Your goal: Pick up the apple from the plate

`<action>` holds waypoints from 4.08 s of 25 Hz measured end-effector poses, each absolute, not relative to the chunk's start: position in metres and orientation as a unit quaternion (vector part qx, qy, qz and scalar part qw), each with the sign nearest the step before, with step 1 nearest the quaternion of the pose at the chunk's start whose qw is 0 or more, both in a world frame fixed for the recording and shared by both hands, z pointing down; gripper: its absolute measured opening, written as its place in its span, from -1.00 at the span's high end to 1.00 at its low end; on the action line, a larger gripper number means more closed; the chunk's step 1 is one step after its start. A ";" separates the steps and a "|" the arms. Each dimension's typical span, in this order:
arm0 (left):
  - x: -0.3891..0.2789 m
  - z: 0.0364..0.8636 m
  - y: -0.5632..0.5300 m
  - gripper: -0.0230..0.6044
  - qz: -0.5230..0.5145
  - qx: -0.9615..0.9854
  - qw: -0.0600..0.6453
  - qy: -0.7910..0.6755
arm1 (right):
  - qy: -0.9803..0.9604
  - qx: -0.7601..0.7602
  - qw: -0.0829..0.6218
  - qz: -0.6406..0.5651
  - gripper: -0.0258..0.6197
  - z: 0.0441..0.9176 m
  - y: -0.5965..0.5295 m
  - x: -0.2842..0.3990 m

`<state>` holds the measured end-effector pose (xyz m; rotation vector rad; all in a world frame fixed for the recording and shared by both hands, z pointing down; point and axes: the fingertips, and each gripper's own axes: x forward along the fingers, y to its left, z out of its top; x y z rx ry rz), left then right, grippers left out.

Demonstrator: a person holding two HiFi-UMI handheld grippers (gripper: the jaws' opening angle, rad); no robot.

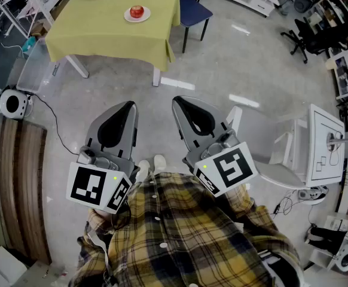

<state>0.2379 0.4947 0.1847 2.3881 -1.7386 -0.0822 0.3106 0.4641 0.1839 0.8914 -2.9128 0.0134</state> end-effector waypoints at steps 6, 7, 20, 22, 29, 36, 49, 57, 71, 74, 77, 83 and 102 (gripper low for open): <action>0.239 0.184 0.485 0.91 -0.028 0.807 0.092 -0.583 | -0.954 0.294 0.047 0.008 0.93 0.186 0.455 0.311; 0.239 0.185 0.483 0.91 -0.029 0.807 0.092 -0.583 | -0.955 0.294 0.047 0.009 0.93 0.187 0.453 0.311; 0.235 0.190 0.469 0.91 -0.034 0.793 0.098 -0.600 | -0.960 0.274 0.048 0.016 0.93 0.196 0.434 0.312; 0.230 0.190 0.467 0.91 -0.034 0.789 0.100 -0.605 | -0.961 0.270 0.051 0.020 0.93 0.198 0.430 0.308; 0.197 0.193 0.446 0.91 -0.036 0.782 0.101 -0.614 | -0.964 0.259 0.057 0.025 0.93 0.205 0.411 0.275; 0.144 0.191 0.403 0.91 -0.032 0.791 0.094 -0.604 | -0.961 0.271 0.057 0.028 0.93 0.207 0.371 0.223; 0.032 0.183 0.328 0.91 -0.025 0.812 0.078 -0.579 | -0.950 0.310 0.045 0.022 0.93 0.198 0.296 0.118; 0.005 0.196 0.285 0.91 -0.024 0.818 0.097 -0.567 | -0.942 0.329 0.061 0.035 0.93 0.208 0.251 0.098; -0.007 0.198 0.114 0.91 -0.034 0.816 0.106 -0.568 | -0.945 0.316 0.079 0.030 0.93 0.208 0.086 0.080; -0.006 0.193 0.078 0.91 -0.039 0.812 0.104 -0.573 | -0.947 0.310 0.080 0.025 0.93 0.203 0.050 0.082; -0.005 0.192 0.050 0.91 -0.040 0.809 0.101 -0.578 | -0.948 0.306 0.079 0.023 0.93 0.202 0.021 0.083; -0.013 0.195 0.008 0.91 -0.039 0.808 0.104 -0.579 | -0.949 0.303 0.083 0.028 0.93 0.207 -0.020 0.074; -0.099 0.209 -0.125 0.91 -0.002 0.881 0.121 -0.456 | -0.896 0.431 0.087 0.068 0.93 0.226 -0.133 -0.009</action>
